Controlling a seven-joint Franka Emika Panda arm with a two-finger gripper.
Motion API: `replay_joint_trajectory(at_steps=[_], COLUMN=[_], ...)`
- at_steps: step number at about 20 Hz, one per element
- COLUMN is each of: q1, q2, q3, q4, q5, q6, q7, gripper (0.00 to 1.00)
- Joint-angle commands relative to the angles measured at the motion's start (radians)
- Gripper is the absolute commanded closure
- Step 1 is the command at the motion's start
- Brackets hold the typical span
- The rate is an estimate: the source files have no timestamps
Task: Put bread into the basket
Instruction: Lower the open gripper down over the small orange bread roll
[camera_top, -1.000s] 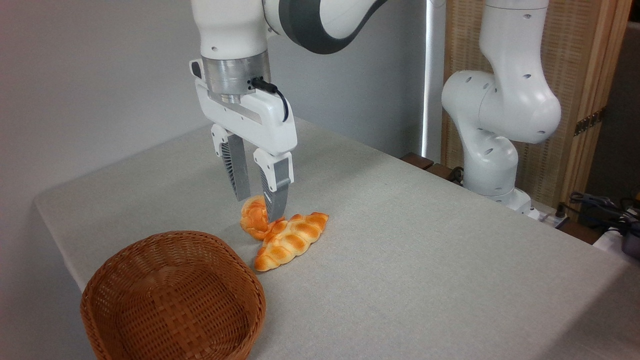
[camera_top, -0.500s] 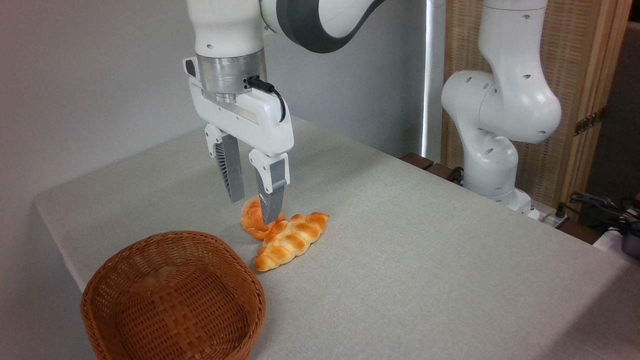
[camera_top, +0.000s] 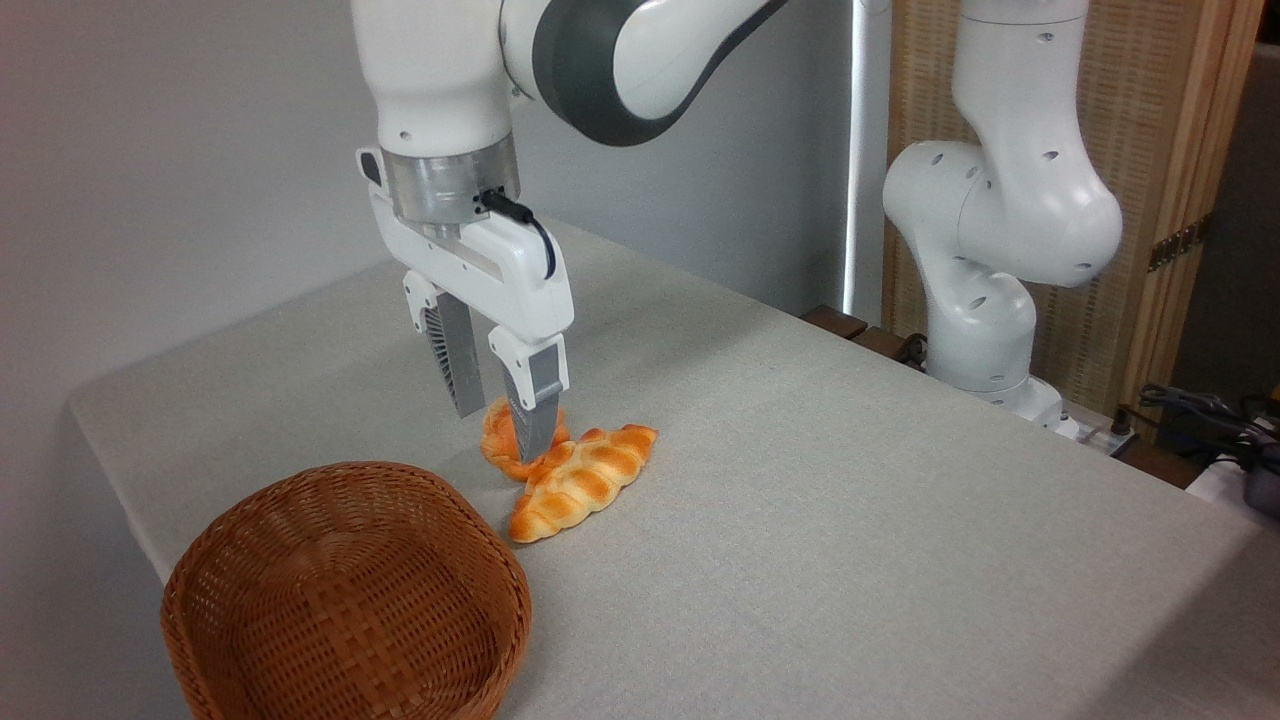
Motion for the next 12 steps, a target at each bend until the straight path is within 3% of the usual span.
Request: replay_joint_trajectory(at_steps=[1, 4, 11, 12], q1=[-0.027, -0.055, -0.058, -0.058], q2=[0.014, 0.014, 0.007, 0.007], q3=[0.001, 0.001, 0.0, 0.001], q4=[0.02, 0.011, -0.014, -0.025], q5=[-0.004, -0.004, -0.02, -0.045], q6=[-0.011, -0.023, -0.019, -0.008], q7=[-0.004, -0.01, -0.124, -0.136], gripper=[0.0, 0.0, 0.0, 0.0])
